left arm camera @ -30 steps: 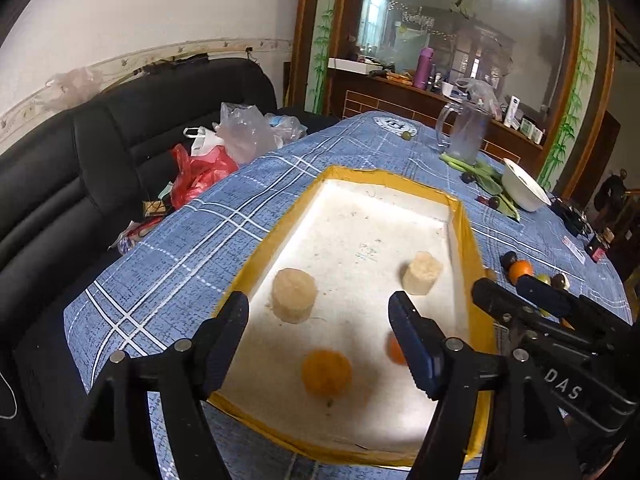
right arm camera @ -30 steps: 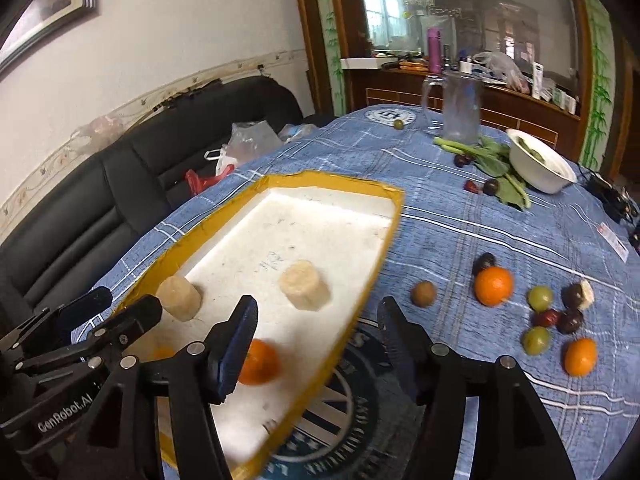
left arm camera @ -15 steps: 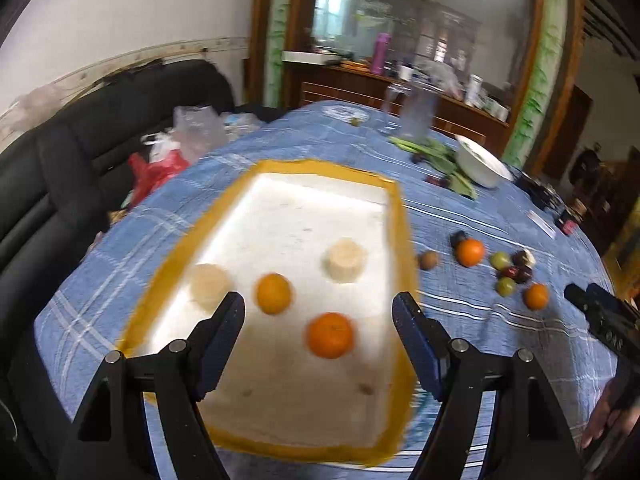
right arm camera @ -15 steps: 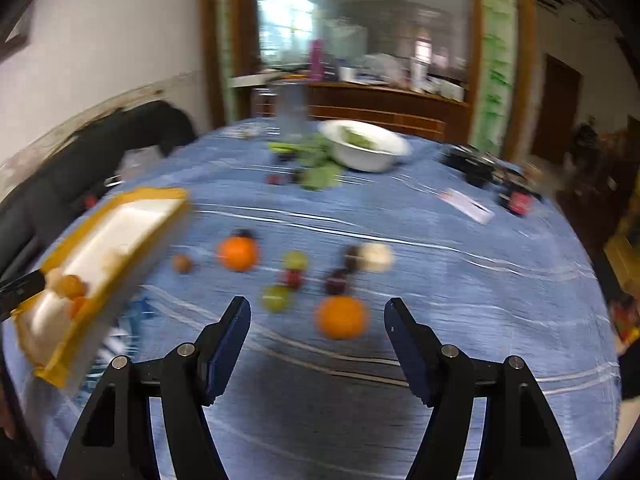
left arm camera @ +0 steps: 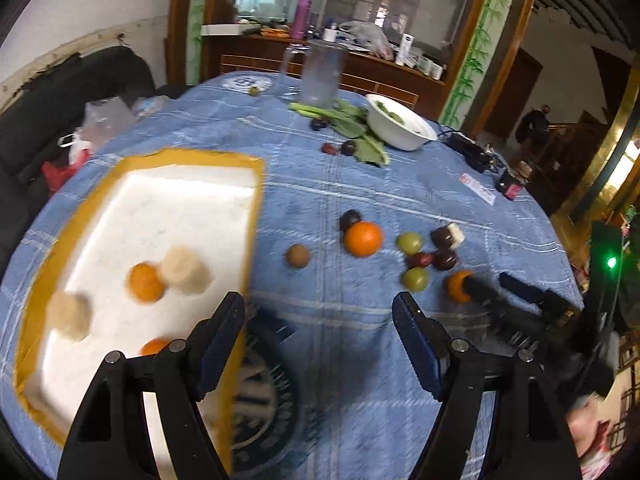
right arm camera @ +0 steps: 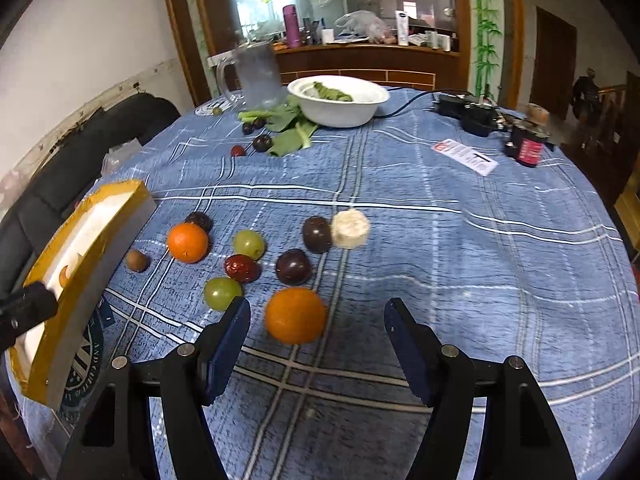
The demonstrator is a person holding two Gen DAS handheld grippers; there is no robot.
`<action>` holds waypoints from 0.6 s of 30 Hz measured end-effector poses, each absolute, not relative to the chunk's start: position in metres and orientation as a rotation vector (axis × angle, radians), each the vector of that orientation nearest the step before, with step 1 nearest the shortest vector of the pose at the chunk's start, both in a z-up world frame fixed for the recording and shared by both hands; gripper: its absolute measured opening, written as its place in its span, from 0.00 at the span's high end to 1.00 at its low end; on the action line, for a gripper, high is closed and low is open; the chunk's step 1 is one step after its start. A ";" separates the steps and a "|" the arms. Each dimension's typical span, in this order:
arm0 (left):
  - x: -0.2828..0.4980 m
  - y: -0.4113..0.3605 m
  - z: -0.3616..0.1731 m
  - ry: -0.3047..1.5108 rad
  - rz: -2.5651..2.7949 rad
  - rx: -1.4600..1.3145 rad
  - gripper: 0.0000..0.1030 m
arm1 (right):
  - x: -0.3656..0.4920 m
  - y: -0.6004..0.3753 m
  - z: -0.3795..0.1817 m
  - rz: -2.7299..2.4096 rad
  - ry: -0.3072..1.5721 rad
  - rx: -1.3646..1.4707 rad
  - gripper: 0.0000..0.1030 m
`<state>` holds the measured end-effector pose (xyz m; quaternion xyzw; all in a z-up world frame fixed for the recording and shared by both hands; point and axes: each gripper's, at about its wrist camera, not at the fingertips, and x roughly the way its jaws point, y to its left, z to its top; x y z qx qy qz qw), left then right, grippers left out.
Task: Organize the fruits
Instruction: 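Grasp an orange with the left tool while the right tool grasps another orange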
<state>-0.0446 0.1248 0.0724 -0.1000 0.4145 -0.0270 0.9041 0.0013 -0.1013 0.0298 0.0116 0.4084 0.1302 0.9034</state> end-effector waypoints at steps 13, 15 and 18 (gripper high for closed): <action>0.053 0.085 0.029 0.944 -0.016 -0.155 0.41 | 0.015 -0.093 0.013 0.351 0.881 0.044 0.38; 0.060 0.082 0.022 0.951 -0.023 -0.149 0.41 | 0.015 -0.094 0.014 0.349 0.877 0.040 0.40; 0.066 0.076 0.014 0.969 -0.027 -0.134 0.49 | 0.016 -0.094 0.012 0.350 0.888 0.038 0.46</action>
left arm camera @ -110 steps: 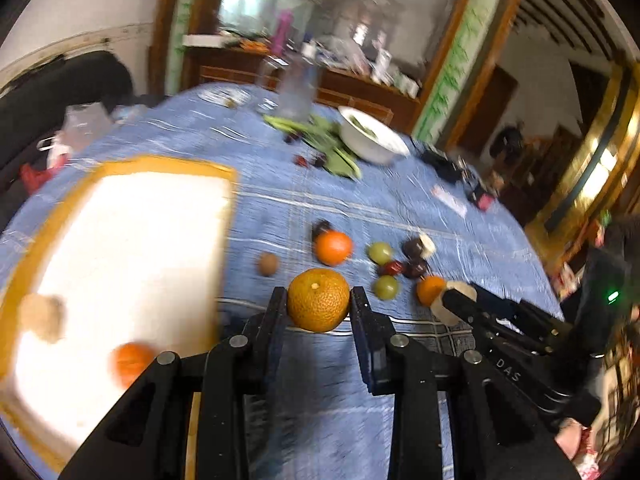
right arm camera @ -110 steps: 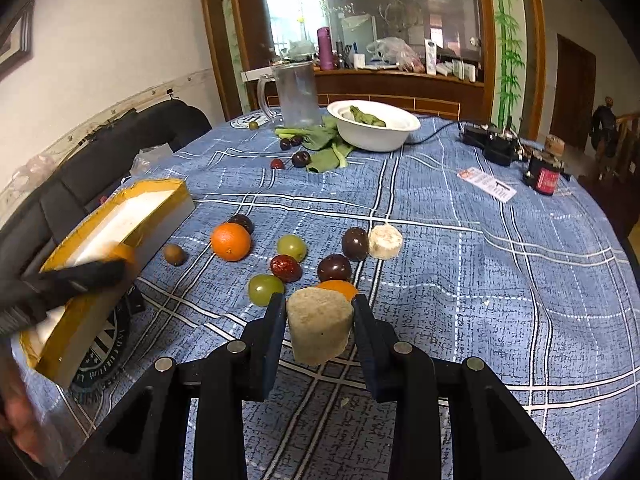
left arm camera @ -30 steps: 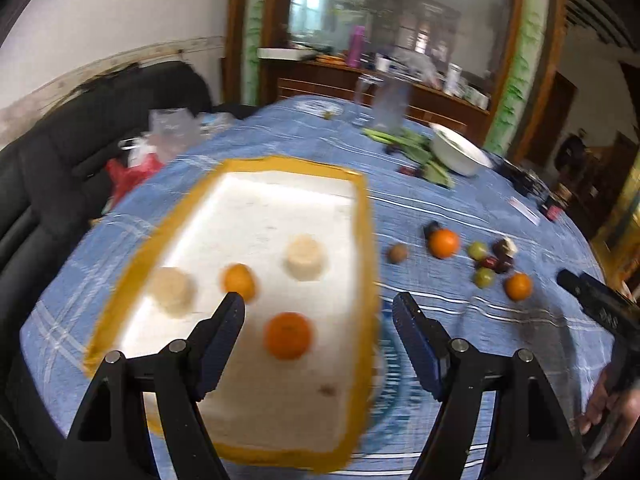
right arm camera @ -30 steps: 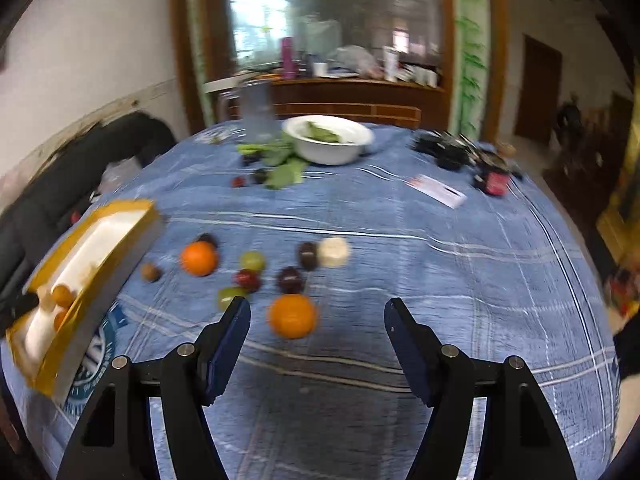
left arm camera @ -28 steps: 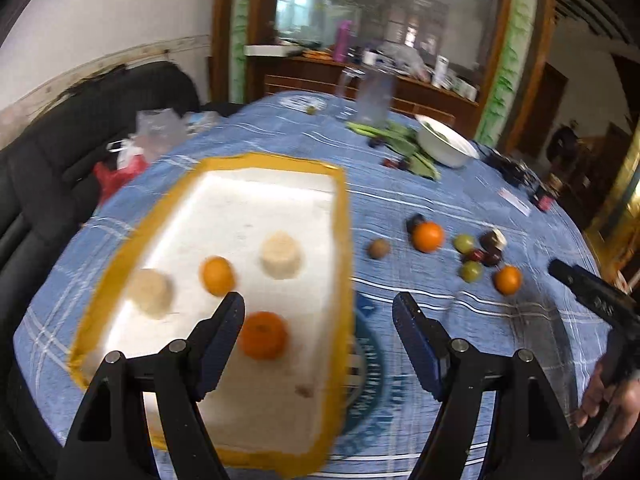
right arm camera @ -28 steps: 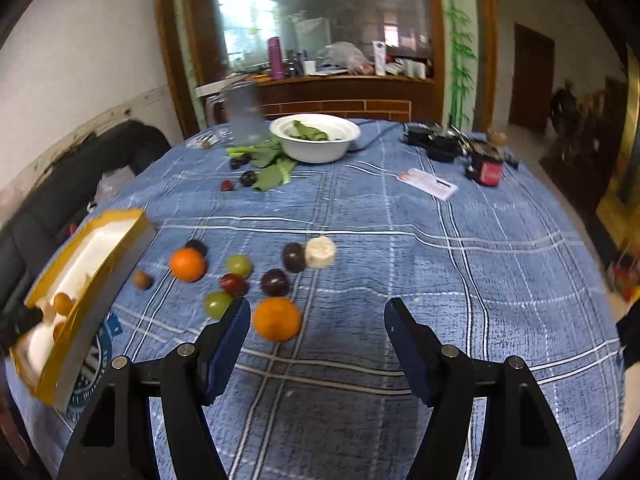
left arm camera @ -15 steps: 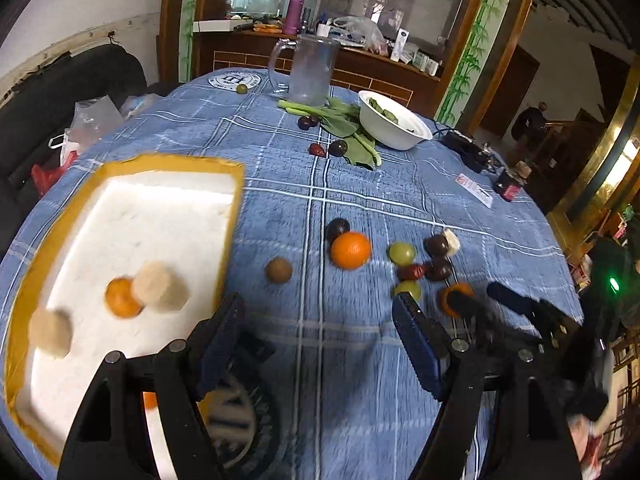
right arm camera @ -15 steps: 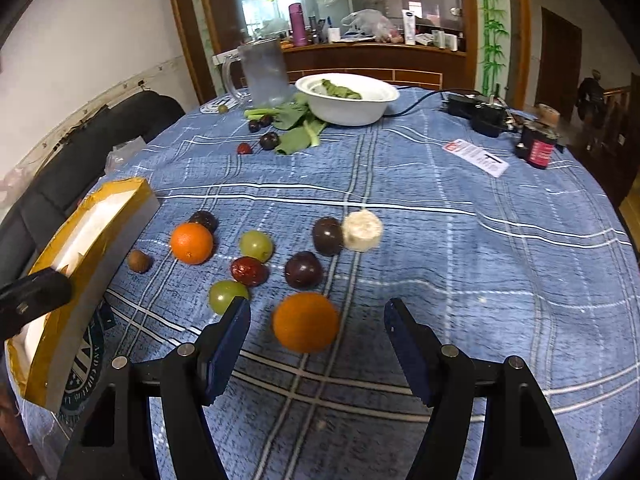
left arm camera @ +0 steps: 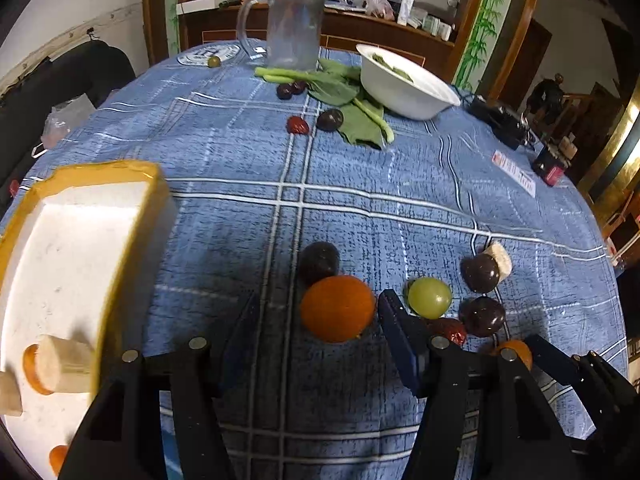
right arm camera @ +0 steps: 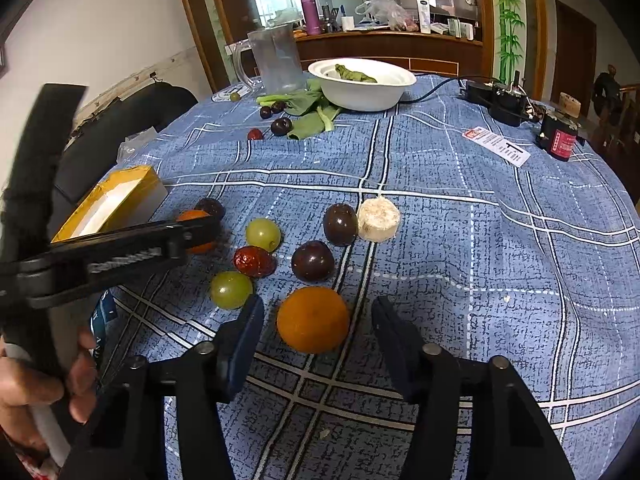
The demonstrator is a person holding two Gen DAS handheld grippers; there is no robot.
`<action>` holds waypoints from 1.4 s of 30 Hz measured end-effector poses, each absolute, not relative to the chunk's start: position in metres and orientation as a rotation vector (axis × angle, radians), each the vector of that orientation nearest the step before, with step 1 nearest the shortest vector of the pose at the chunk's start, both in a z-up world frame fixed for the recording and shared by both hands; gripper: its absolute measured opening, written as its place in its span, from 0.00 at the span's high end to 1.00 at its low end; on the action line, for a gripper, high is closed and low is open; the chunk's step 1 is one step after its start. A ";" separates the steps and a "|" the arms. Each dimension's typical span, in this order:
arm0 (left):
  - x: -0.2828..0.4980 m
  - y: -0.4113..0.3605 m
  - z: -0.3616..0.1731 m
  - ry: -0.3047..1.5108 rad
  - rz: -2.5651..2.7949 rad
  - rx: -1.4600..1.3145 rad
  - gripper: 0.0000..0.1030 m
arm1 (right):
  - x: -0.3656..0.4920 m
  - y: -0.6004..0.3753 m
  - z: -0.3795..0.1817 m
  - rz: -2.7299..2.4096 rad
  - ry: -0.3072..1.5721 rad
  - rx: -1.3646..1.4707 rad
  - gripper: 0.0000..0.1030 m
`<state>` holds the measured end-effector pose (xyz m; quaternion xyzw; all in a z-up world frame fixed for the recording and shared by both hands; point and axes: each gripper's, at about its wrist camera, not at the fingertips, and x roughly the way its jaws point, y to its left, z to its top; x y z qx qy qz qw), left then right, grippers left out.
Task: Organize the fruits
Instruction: 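Grasp an orange with the left tool while the right tool grasps another orange, then place both oranges in the foam tray and open both tools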
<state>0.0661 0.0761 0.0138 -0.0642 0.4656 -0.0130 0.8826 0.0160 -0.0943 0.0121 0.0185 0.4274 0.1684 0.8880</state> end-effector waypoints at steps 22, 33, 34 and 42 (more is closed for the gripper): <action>-0.038 0.120 0.074 0.811 -0.036 -0.240 0.67 | 0.002 -0.092 0.023 0.401 0.824 0.081 0.63; -0.113 0.255 0.069 0.793 0.246 -0.354 0.66 | -0.018 -0.080 0.044 0.400 0.767 0.081 0.63; -0.116 0.261 0.067 0.795 0.258 -0.354 0.66 | -0.022 -0.075 0.047 0.417 0.767 0.089 0.63; -0.129 0.271 0.049 0.807 0.307 -0.312 0.66 | -0.049 0.021 0.071 0.652 0.796 0.050 0.62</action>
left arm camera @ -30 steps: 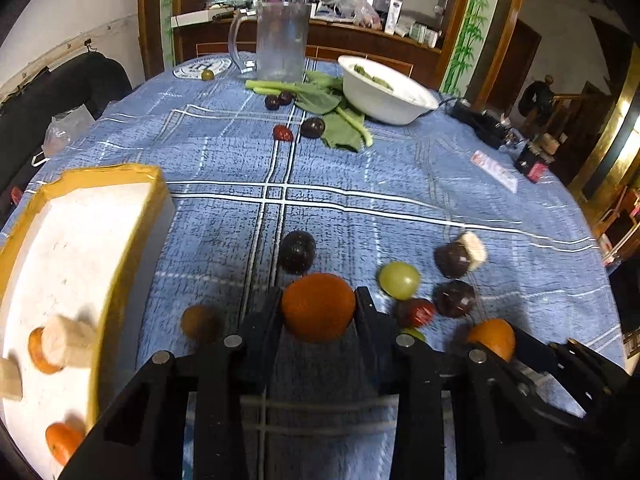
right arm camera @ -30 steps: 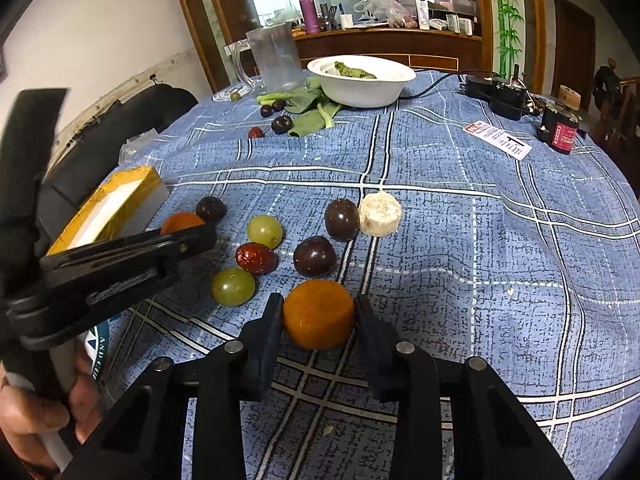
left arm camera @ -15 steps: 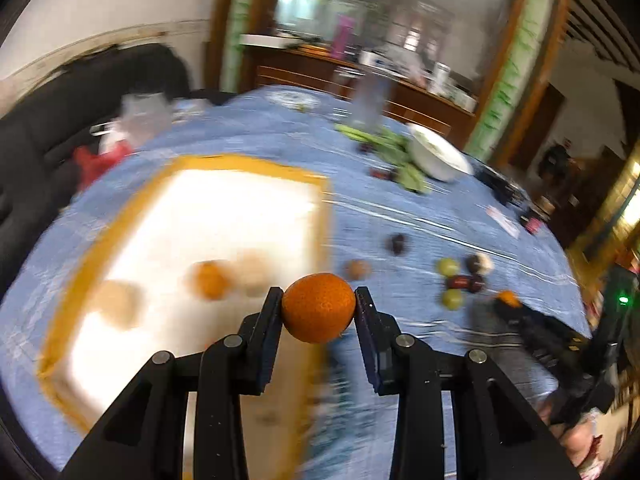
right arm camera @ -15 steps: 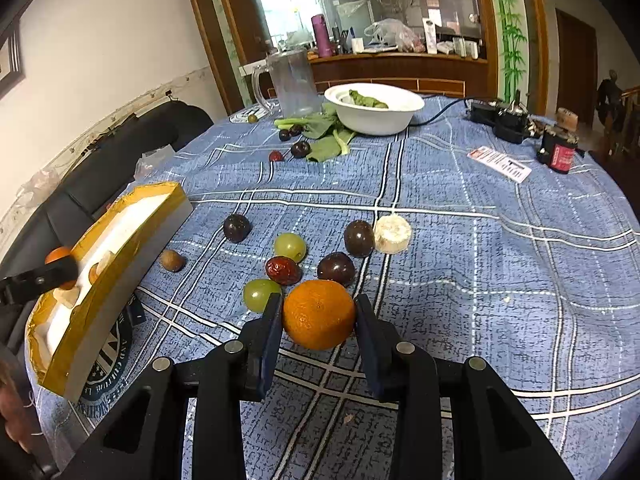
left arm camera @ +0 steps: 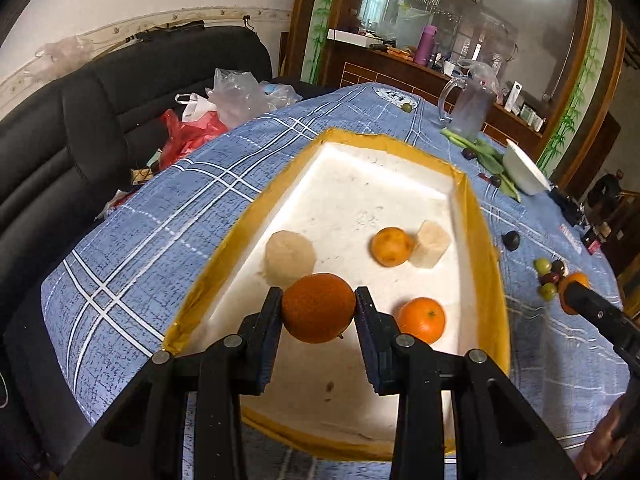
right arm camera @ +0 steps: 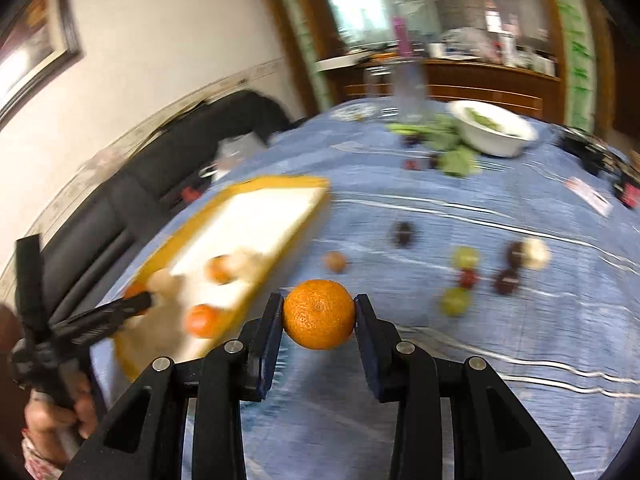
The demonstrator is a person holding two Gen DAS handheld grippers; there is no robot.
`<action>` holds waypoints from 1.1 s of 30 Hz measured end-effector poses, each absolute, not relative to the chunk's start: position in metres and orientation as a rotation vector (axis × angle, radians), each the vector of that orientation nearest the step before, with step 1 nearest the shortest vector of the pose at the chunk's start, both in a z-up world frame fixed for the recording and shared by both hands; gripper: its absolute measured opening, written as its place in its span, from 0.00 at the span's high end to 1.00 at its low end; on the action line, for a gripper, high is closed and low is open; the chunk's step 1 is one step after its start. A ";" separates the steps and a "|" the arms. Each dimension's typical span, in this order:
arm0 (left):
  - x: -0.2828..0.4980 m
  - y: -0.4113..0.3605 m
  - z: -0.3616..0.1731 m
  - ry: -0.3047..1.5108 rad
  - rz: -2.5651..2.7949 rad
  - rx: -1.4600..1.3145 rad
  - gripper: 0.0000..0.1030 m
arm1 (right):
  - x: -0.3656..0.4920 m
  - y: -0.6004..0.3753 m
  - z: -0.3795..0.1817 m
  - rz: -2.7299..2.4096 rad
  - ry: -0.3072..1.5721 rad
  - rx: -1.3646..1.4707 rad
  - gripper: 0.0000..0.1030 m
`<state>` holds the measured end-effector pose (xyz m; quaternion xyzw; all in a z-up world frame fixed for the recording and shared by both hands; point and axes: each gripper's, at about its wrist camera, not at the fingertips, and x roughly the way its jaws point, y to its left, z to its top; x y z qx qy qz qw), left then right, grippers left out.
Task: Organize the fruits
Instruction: 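Place both oranges in the foam tray and open both tools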
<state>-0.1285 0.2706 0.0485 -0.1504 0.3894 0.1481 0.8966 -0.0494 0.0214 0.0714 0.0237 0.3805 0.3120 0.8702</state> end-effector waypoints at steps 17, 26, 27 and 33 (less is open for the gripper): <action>-0.146 0.295 0.044 0.769 0.304 -0.405 0.53 | -0.046 0.160 0.041 0.744 0.899 -0.163 0.61; -0.152 0.308 0.051 0.736 0.299 -0.441 0.46 | -0.039 0.164 0.037 0.804 0.945 -0.069 0.48; -0.152 0.308 0.051 0.741 0.299 -0.438 0.45 | -0.040 0.163 0.039 0.801 0.934 -0.072 0.47; -0.155 0.301 0.059 0.738 0.300 -0.425 0.39 | -0.050 0.150 0.053 0.786 0.852 -0.081 0.42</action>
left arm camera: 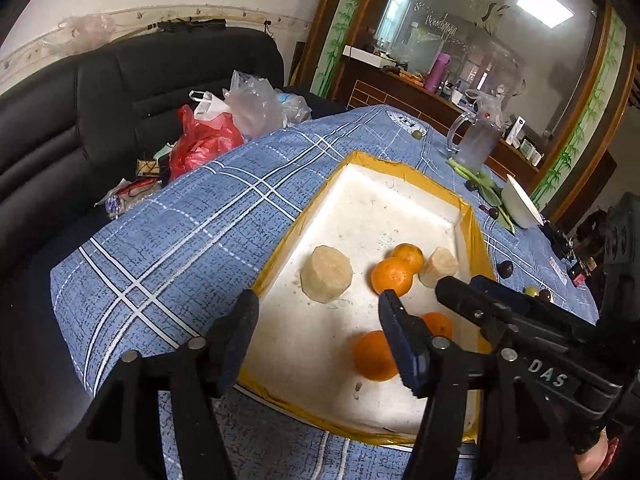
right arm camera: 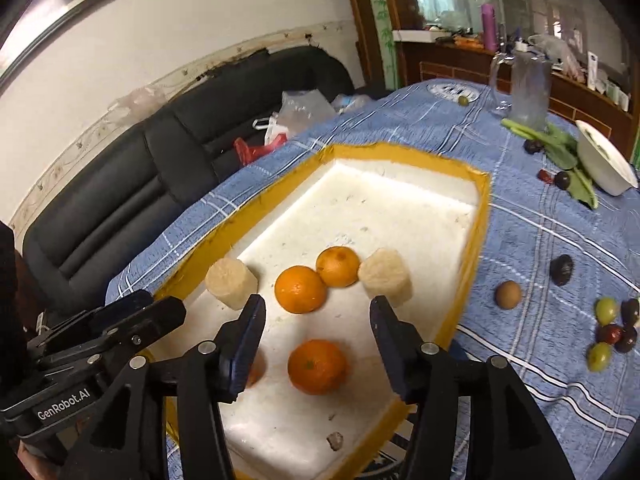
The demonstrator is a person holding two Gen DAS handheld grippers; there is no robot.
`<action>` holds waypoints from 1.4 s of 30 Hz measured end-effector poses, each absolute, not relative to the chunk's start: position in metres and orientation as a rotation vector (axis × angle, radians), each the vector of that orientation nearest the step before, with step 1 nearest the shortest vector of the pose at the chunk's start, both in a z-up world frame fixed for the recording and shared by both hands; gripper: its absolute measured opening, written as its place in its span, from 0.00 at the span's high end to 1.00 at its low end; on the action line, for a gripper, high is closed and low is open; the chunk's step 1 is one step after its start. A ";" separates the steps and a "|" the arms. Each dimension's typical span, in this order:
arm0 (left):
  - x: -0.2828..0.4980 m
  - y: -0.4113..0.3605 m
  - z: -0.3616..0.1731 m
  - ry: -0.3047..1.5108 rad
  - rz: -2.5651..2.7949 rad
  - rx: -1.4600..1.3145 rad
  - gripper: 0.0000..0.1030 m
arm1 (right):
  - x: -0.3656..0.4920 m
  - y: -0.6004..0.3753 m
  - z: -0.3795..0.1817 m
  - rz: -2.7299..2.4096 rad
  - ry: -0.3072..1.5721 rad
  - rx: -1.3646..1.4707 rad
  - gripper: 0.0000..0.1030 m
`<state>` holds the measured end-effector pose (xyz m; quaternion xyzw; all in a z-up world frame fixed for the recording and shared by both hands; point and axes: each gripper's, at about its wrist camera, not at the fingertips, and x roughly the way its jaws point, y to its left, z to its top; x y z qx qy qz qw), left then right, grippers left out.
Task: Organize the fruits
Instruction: 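Place both oranges in the foam tray and open both tools, then withdraw both tools from the tray toward the grapes and plums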
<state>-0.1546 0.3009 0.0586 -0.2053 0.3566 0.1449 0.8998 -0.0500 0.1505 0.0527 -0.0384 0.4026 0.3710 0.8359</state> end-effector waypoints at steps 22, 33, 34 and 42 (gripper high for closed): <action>-0.145 0.202 0.083 0.764 0.168 -0.224 0.35 | -0.050 -0.015 0.082 0.531 0.672 -0.003 0.22; -0.139 0.183 0.081 0.791 0.165 -0.187 0.34 | -0.029 -0.053 0.070 0.430 0.673 0.071 0.21; -0.138 0.183 0.080 0.793 0.166 -0.187 0.34 | -0.028 -0.055 0.068 0.428 0.676 0.075 0.21; -0.131 0.172 0.073 0.819 0.144 -0.178 0.34 | -0.023 -0.064 0.055 0.395 0.685 0.087 0.21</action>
